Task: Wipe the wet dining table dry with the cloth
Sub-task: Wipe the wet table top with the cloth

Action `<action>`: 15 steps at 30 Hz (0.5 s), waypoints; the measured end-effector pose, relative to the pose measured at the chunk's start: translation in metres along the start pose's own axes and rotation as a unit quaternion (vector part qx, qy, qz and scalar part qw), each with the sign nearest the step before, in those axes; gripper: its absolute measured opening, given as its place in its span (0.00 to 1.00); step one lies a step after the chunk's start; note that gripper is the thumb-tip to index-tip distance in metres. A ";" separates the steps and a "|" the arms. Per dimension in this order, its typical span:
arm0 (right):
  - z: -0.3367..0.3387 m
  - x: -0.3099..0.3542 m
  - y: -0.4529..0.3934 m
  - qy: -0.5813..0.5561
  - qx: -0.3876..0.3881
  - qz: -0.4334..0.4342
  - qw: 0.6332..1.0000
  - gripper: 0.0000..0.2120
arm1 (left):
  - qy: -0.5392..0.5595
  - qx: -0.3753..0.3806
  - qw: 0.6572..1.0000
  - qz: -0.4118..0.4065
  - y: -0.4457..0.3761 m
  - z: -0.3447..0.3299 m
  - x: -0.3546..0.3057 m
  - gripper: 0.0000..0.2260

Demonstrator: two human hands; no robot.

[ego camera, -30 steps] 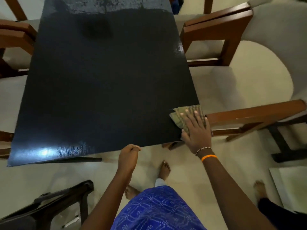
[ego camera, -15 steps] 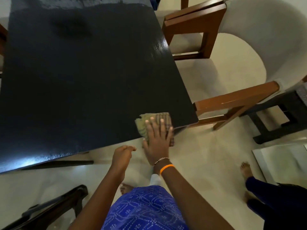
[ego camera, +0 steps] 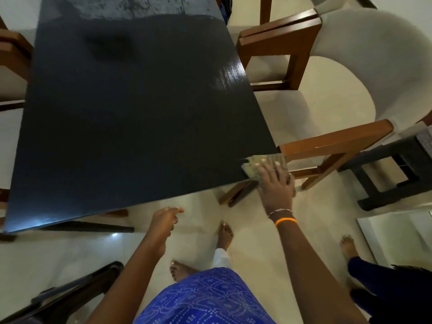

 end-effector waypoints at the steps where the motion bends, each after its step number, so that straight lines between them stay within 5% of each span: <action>1: -0.002 -0.025 0.001 -0.045 0.000 -0.076 0.996 0.28 | 0.002 0.010 1.000 -0.005 0.002 -0.002 -0.001 0.08; 3: -0.005 -0.062 0.009 -0.200 -0.028 -0.224 0.953 0.23 | 0.008 0.023 1.000 -0.010 0.006 -0.006 0.000 0.07; 6: -0.002 -0.077 0.030 -0.397 -0.111 -0.383 0.827 0.22 | 0.032 0.034 0.999 -0.009 0.006 -0.006 0.002 0.07; 10: -0.013 -0.026 0.034 -0.540 -0.101 -0.443 0.708 0.25 | 0.074 0.039 0.996 -0.003 0.002 0.002 0.004 0.08; 15: -0.005 0.060 0.035 -0.513 -0.084 -0.425 0.741 0.25 | 0.132 0.031 0.991 -0.012 0.002 0.024 0.002 0.09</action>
Point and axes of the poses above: each hand's wrist, its own y-axis away from the middle knuckle, its own z-axis out of the back of the hand, x = y × z, the point moved 8 cm from there along -y, towards the middle knuckle, and after that the axes turned 8 degrees about y, right-handed, at the moved point
